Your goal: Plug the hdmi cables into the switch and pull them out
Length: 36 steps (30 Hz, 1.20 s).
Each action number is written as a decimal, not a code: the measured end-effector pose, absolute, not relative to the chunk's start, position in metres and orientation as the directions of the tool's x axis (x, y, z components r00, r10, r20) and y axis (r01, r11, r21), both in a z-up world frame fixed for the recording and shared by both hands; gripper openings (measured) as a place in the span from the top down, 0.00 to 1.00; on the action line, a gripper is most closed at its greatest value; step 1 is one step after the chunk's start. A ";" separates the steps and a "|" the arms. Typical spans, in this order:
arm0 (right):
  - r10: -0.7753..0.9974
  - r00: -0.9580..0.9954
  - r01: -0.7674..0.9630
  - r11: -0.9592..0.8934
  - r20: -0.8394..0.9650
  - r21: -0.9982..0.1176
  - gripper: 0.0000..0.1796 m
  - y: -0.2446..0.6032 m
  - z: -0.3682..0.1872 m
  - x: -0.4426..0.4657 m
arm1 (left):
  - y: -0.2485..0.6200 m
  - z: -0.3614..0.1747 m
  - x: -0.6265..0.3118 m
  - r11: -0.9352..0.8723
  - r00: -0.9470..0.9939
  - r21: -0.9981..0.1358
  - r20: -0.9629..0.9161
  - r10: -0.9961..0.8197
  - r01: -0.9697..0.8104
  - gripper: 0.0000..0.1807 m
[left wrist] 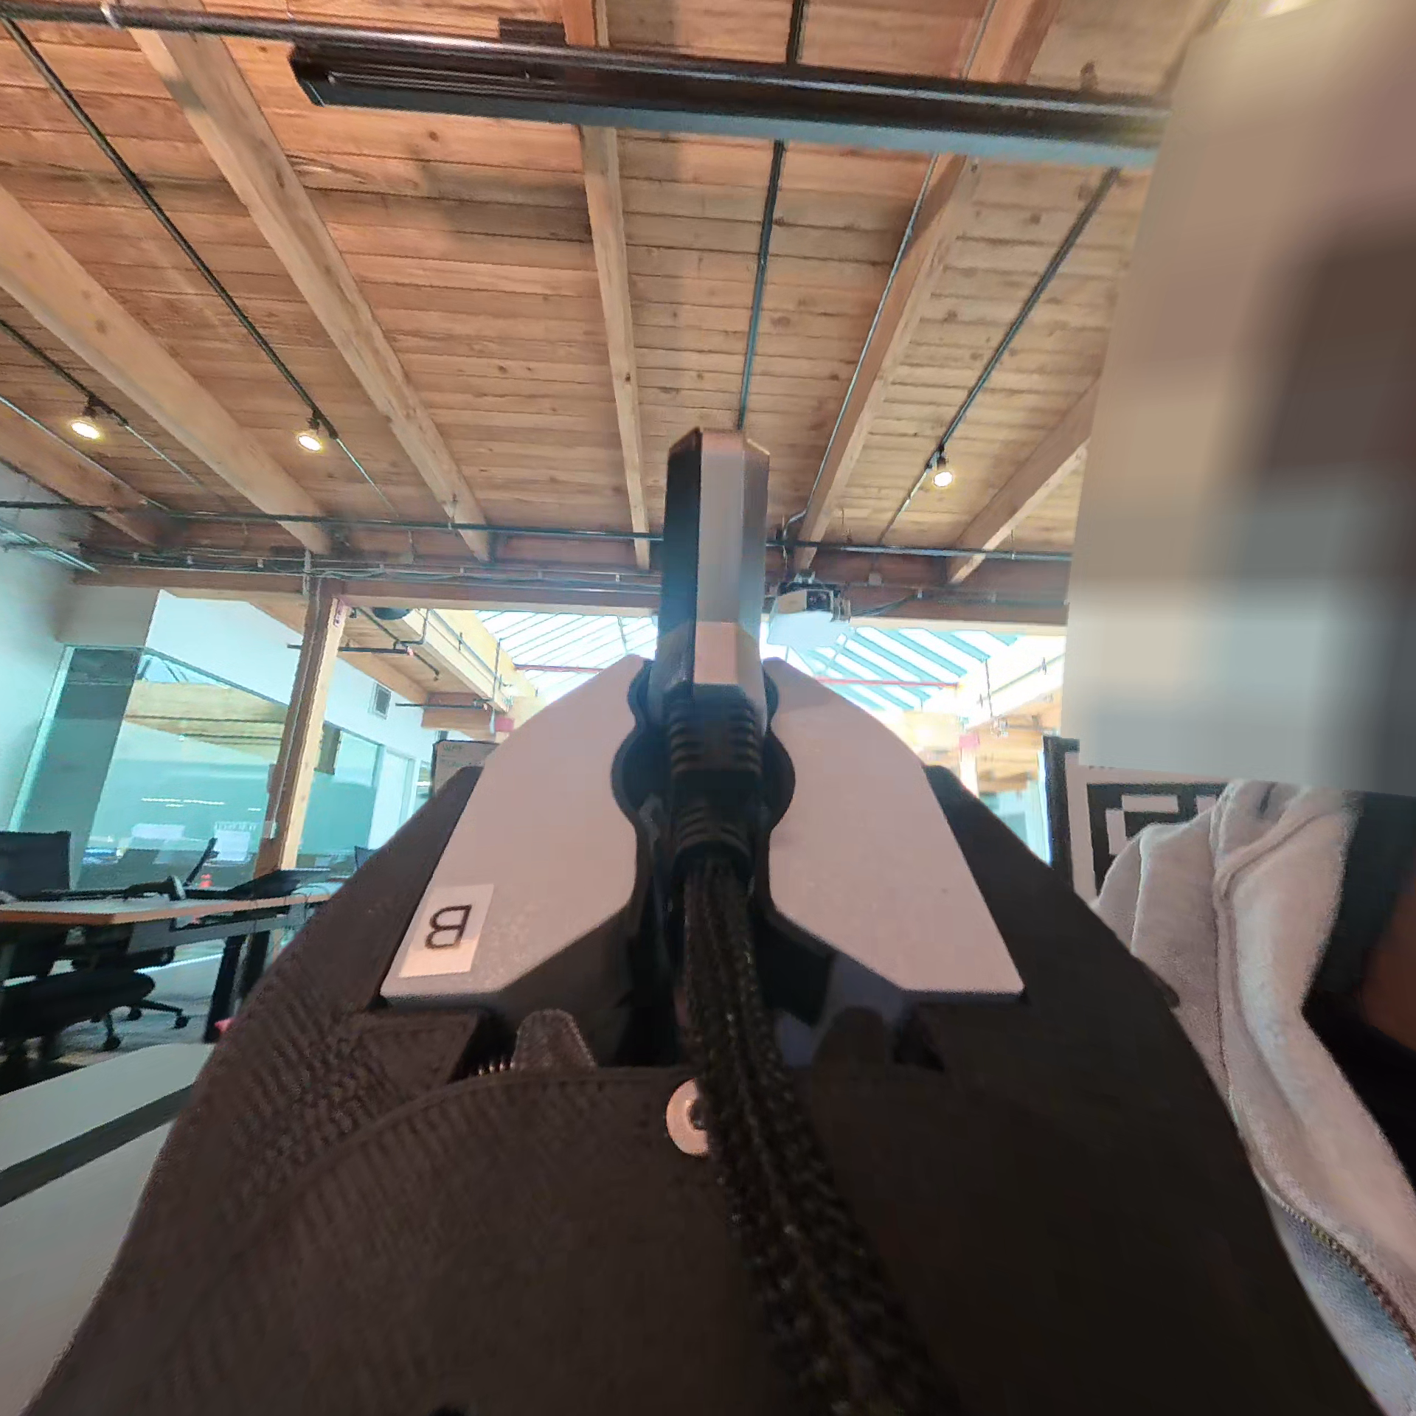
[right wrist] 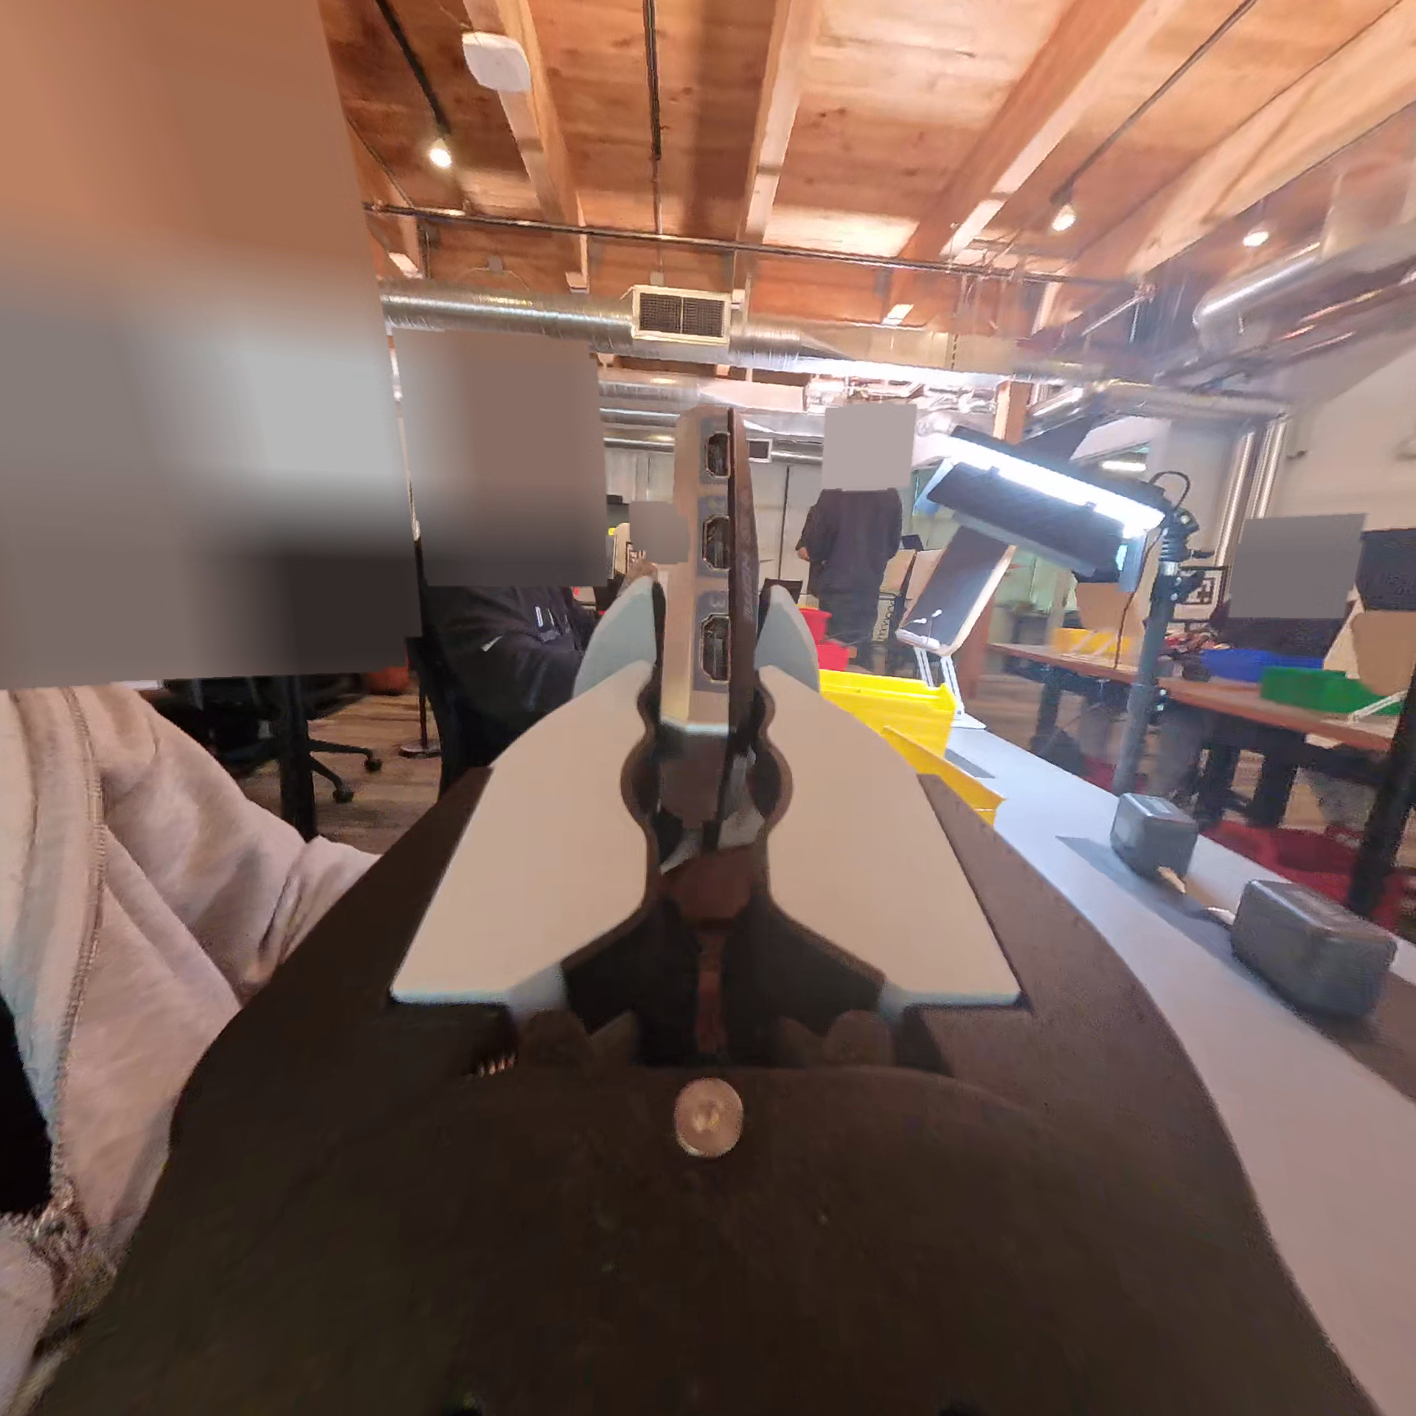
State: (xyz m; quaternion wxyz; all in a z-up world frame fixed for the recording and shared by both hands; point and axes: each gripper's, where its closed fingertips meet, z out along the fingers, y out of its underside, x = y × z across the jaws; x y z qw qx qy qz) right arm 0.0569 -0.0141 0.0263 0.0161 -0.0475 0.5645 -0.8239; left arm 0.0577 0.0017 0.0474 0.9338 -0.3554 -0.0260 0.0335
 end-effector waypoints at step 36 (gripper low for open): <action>-0.205 -0.506 -0.769 0.547 0.838 -0.330 0.87 0.029 -0.178 -0.009 | -0.111 -0.016 -0.076 0.122 0.291 -0.949 0.035 0.956 -0.289 0.77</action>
